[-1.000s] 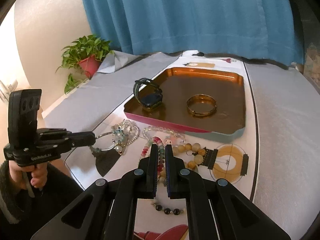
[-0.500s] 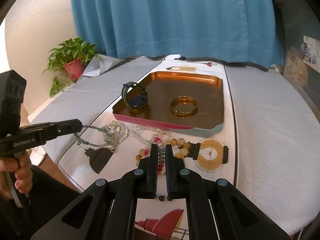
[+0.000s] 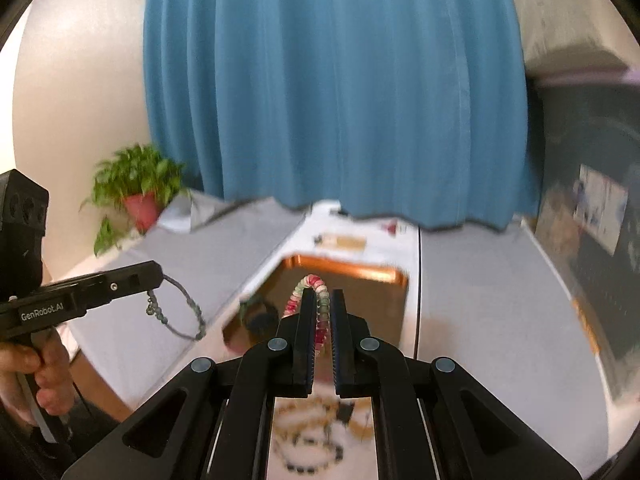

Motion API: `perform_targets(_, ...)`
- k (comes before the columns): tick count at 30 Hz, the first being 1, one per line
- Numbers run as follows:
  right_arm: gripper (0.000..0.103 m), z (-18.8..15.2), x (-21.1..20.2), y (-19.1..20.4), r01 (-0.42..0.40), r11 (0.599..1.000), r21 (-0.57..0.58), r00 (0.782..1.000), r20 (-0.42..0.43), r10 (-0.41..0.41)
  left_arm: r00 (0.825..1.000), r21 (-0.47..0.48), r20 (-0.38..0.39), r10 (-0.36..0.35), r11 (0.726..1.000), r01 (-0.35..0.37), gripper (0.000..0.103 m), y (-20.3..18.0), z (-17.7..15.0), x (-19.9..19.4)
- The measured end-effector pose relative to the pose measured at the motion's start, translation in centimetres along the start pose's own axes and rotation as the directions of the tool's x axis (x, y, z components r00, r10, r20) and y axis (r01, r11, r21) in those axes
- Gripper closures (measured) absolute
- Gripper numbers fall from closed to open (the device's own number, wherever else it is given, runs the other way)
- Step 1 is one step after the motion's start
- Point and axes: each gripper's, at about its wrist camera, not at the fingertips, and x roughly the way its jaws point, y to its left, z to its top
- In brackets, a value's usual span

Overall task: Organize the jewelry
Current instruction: 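Carry both beaded bracelets into the copper tray and open both tools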

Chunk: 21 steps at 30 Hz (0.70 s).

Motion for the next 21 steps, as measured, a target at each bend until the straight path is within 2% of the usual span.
perform_targets(4,0.096,2.3,-0.7,0.6,0.006,1.0,-0.016,0.998,0.061,-0.005,0.994,-0.016,0.082,-0.071,0.997,0.073,0.1,-0.7,2.3,-0.6)
perform_targets(7,0.096,3.2,-0.6,0.7,0.015,1.0,-0.016,0.995,0.1,-0.014,0.987,-0.028,0.117,-0.112,0.993,0.116,0.1,-0.9,3.2,-0.1)
perform_targets(10,0.096,3.2,0.2,0.4,0.012,1.0,-0.006,0.993,0.116,-0.011,0.984,-0.025,0.125,-0.125,0.991,0.129,0.1,-0.9,3.3,1.1)
perform_targets(13,0.096,2.1,1.7,-0.3,-0.002,1.0,-0.002,0.993,0.115,0.002,0.989,-0.039,0.095,-0.117,0.992,0.121,0.1,0.0,2.4,3.9)
perform_targets(15,0.096,0.9,3.3,-1.1,-0.012,1.0,0.017,0.994,0.106,0.01,0.988,-0.078,0.071,-0.135,0.987,0.14,0.1,1.0,1.3,5.7)
perform_targets(21,0.096,-2.4,8.9,-3.2,-0.026,0.999,0.042,1.0,-0.002,0.026,0.995,-0.132,-0.027,-0.095,0.987,0.091,0.1,3.8,-1.8,10.9)
